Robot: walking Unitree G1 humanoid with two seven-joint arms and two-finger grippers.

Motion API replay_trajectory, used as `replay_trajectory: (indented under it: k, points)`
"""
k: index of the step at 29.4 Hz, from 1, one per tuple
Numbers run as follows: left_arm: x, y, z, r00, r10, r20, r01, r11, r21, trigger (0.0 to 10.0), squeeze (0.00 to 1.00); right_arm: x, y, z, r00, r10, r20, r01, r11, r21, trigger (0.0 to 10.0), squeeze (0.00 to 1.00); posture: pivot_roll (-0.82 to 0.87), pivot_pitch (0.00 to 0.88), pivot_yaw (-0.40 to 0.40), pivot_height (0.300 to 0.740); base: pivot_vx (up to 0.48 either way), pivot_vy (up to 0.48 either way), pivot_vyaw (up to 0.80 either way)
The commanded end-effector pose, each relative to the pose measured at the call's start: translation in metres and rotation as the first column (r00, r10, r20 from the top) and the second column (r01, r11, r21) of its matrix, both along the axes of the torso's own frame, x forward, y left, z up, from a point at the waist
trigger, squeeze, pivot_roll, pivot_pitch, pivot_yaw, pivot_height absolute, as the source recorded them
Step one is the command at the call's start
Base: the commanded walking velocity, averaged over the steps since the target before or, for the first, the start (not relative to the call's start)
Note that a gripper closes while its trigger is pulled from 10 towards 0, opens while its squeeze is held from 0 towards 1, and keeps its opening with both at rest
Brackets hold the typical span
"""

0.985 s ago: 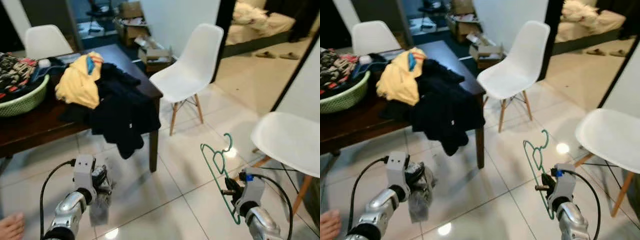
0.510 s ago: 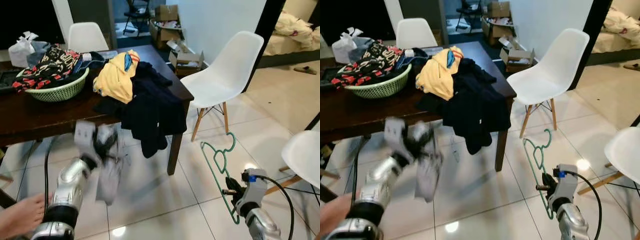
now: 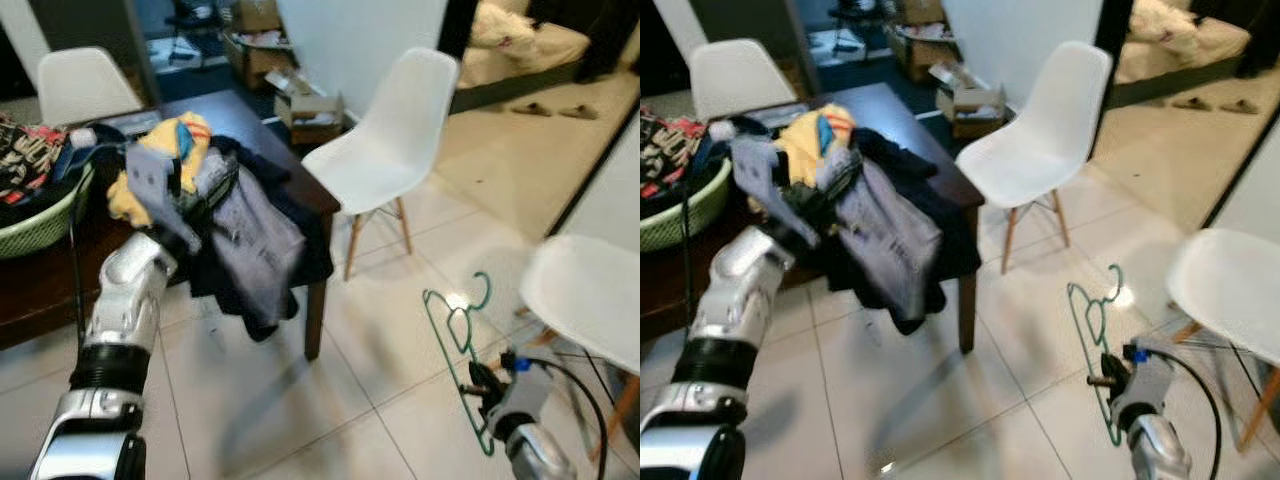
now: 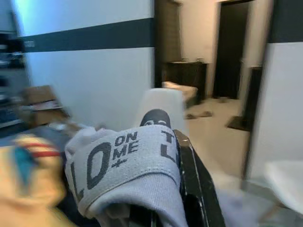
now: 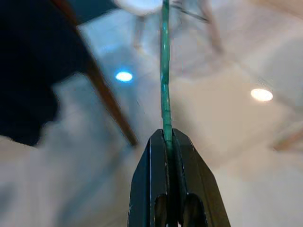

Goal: Hang hanger

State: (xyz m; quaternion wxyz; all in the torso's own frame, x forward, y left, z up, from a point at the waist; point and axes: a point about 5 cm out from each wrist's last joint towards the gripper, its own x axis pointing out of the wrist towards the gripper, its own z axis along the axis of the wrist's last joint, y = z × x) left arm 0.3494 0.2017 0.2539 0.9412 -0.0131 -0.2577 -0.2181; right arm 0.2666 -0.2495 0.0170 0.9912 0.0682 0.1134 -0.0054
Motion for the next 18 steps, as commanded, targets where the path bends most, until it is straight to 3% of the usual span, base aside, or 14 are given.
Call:
replay_trajectory:
  k: [1, 18]
  points:
    - [-0.002, -0.015, 0.018, 0.997, -0.067, 0.046, 0.067, 0.998, 0.007, 10.0, 0.00, -0.010, -0.006, -0.006, 0.999, -0.020, -0.026, 0.020, 1.000, -0.008, 10.0, 0.00, -0.05, 0.078, 0.015, 0.740, 0.480, 0.000, 0.00]
    - [-0.002, -0.024, 0.050, 0.989, -0.089, 0.119, 0.089, 0.996, 0.003, 10.0, 0.00, -0.012, -0.005, -0.004, 1.000, -0.023, -0.007, 0.023, 1.000, -0.010, 10.0, 0.00, -0.05, 0.084, 0.021, 0.740, 0.480, 0.000, 0.00]
